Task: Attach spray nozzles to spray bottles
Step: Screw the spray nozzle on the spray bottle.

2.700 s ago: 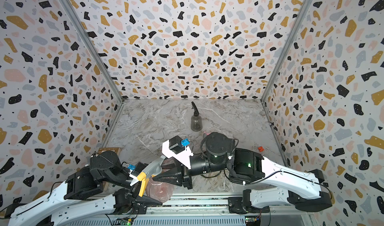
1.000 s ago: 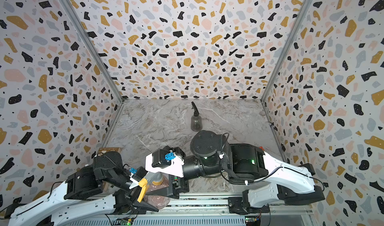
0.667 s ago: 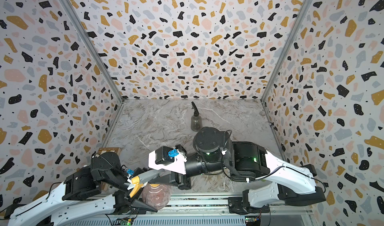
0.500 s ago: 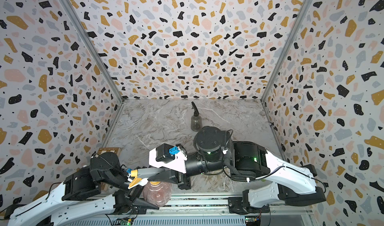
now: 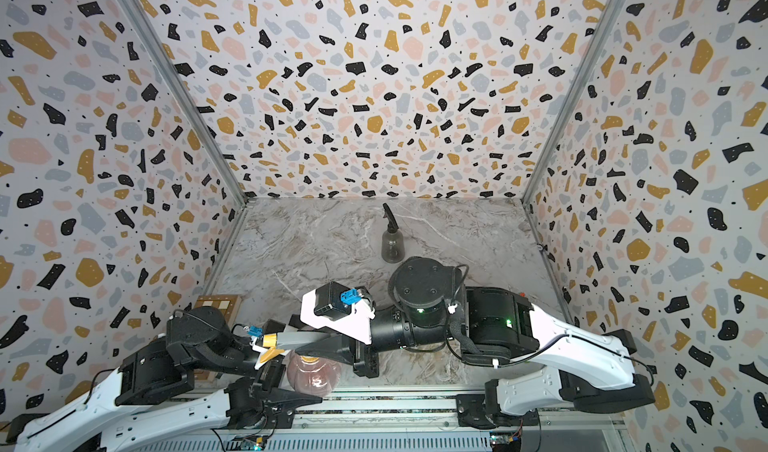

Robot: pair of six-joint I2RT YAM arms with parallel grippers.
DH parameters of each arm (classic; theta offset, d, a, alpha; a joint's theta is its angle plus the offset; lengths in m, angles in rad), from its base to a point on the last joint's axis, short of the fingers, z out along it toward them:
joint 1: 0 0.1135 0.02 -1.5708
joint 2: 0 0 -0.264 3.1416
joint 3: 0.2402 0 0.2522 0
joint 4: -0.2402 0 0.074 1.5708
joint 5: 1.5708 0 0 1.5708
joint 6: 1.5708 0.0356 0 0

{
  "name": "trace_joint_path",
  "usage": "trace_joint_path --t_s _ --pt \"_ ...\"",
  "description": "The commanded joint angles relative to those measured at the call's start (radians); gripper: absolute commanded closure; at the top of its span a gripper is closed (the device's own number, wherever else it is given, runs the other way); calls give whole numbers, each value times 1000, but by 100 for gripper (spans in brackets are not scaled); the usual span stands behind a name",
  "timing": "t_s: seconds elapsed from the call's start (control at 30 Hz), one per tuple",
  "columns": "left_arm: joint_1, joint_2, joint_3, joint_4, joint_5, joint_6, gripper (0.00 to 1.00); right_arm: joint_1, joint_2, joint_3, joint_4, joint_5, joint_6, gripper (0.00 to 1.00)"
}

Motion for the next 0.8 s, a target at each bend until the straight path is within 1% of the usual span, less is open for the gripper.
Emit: trace_joint_path --t_s 0.0,0.2,0.37,0.57,0.63,0.67,0.77 --pt "5 -22 -19 59 -96 -38 1 5 -38 -33 47 101 33 100" --pt "5 -45 -34 42 -166 -55 1 -9 -101 -117 106 261 55 100" --pt "5 -56 -40 35 -203 -69 1 -62 -134 -161 145 330 79 100" --pt "4 -70 -44 2 -306 -91 1 -114 -162 -187 151 433 100 100" --pt "5 -87 -45 -25 -340 -96 1 -155 -172 -203 153 440 108 100" --pt "5 -100 -46 -39 -355 -94 1 -180 -175 -214 162 424 110 100" --pt "5 -158 -50 -69 -415 -95 1 -295 -162 -269 212 330 120 100"
